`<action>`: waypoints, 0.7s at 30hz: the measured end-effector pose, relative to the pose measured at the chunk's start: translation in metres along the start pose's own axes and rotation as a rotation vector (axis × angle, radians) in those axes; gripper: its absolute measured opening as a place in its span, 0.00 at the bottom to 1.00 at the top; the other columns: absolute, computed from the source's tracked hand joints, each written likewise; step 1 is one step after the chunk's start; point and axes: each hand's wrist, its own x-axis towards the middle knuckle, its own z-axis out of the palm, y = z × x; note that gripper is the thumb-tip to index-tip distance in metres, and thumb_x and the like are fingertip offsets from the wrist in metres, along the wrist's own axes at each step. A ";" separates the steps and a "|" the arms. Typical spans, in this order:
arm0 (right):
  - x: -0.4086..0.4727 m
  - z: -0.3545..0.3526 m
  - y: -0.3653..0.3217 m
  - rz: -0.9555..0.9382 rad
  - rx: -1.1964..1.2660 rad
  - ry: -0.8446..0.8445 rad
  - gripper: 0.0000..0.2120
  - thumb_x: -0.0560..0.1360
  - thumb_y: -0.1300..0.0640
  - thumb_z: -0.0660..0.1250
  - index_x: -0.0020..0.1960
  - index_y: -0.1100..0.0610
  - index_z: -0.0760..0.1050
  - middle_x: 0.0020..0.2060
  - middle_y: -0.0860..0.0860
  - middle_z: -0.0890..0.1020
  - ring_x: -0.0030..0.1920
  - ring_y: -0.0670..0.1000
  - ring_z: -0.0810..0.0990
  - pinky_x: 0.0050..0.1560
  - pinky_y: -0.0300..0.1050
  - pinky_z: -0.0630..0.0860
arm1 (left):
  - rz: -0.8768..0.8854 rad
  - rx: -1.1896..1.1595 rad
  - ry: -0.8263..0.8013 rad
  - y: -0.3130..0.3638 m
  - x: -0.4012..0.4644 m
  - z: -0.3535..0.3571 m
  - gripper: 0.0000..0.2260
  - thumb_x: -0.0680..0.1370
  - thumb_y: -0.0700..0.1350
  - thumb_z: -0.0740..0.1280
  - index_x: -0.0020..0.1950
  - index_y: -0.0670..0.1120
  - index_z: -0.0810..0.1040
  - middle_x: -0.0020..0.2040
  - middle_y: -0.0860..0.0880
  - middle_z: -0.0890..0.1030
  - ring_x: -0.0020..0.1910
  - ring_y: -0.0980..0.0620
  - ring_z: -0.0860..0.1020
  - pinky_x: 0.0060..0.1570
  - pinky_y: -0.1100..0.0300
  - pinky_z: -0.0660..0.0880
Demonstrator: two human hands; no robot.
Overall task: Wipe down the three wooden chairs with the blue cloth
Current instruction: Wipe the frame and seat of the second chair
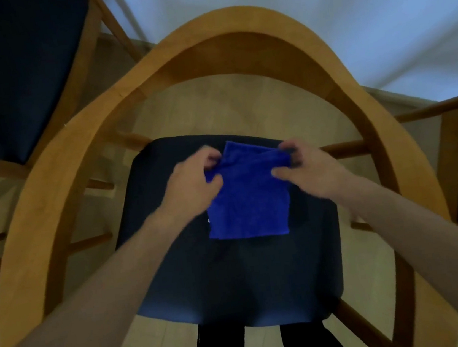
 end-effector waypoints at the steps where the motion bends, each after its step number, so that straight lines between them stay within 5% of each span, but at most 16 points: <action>1: 0.010 -0.001 -0.002 0.037 -0.013 0.093 0.30 0.75 0.52 0.71 0.73 0.49 0.63 0.66 0.50 0.74 0.60 0.48 0.76 0.55 0.44 0.73 | -0.039 0.055 0.036 0.003 0.015 -0.001 0.23 0.75 0.43 0.69 0.68 0.51 0.69 0.64 0.51 0.75 0.61 0.54 0.74 0.58 0.57 0.73; 3: 0.025 0.002 -0.001 0.107 -0.071 0.161 0.34 0.75 0.53 0.72 0.75 0.51 0.58 0.65 0.52 0.73 0.50 0.47 0.76 0.48 0.42 0.71 | -0.126 0.158 0.009 0.002 0.038 0.002 0.28 0.74 0.43 0.70 0.73 0.47 0.64 0.68 0.46 0.70 0.64 0.49 0.70 0.58 0.56 0.71; 6: 0.028 0.018 0.012 0.190 -0.106 0.124 0.32 0.74 0.57 0.72 0.73 0.52 0.60 0.61 0.53 0.73 0.40 0.45 0.73 0.36 0.39 0.71 | -0.133 0.169 0.061 -0.005 0.039 0.010 0.22 0.74 0.43 0.70 0.67 0.47 0.70 0.61 0.46 0.73 0.56 0.50 0.74 0.53 0.56 0.74; 8: 0.017 0.035 0.024 0.128 -0.276 0.094 0.27 0.73 0.56 0.72 0.68 0.50 0.64 0.59 0.52 0.72 0.47 0.47 0.76 0.45 0.43 0.77 | 0.007 0.279 0.119 -0.013 0.020 0.020 0.15 0.73 0.44 0.70 0.58 0.49 0.73 0.54 0.50 0.74 0.49 0.54 0.74 0.49 0.56 0.77; 10: 0.002 0.056 0.037 -0.053 -0.599 -0.012 0.24 0.72 0.50 0.72 0.64 0.47 0.66 0.62 0.49 0.69 0.56 0.48 0.72 0.56 0.47 0.75 | 0.212 0.470 -0.008 -0.022 -0.007 0.039 0.14 0.72 0.49 0.70 0.55 0.52 0.72 0.53 0.53 0.72 0.49 0.55 0.72 0.48 0.58 0.74; 14: -0.013 0.091 0.061 -0.200 -0.894 -0.099 0.32 0.72 0.49 0.72 0.71 0.47 0.60 0.67 0.50 0.65 0.67 0.53 0.66 0.69 0.53 0.66 | 0.251 0.684 -0.244 -0.052 -0.052 0.083 0.30 0.67 0.52 0.74 0.66 0.48 0.69 0.61 0.48 0.70 0.58 0.47 0.71 0.55 0.54 0.73; 18: 0.015 0.063 0.049 -0.176 -0.695 -0.179 0.14 0.75 0.54 0.68 0.58 0.46 0.70 0.53 0.45 0.74 0.53 0.46 0.75 0.56 0.47 0.74 | 0.323 0.599 -0.121 -0.058 -0.033 0.073 0.14 0.68 0.46 0.72 0.52 0.49 0.76 0.50 0.50 0.75 0.47 0.50 0.74 0.47 0.53 0.74; 21: 0.044 0.022 0.023 -0.078 -0.430 -0.282 0.06 0.76 0.50 0.66 0.53 0.45 0.74 0.47 0.45 0.78 0.46 0.44 0.78 0.45 0.40 0.73 | 0.129 0.299 -0.052 -0.040 0.002 0.040 0.05 0.72 0.48 0.67 0.45 0.51 0.73 0.42 0.54 0.75 0.40 0.55 0.74 0.42 0.54 0.75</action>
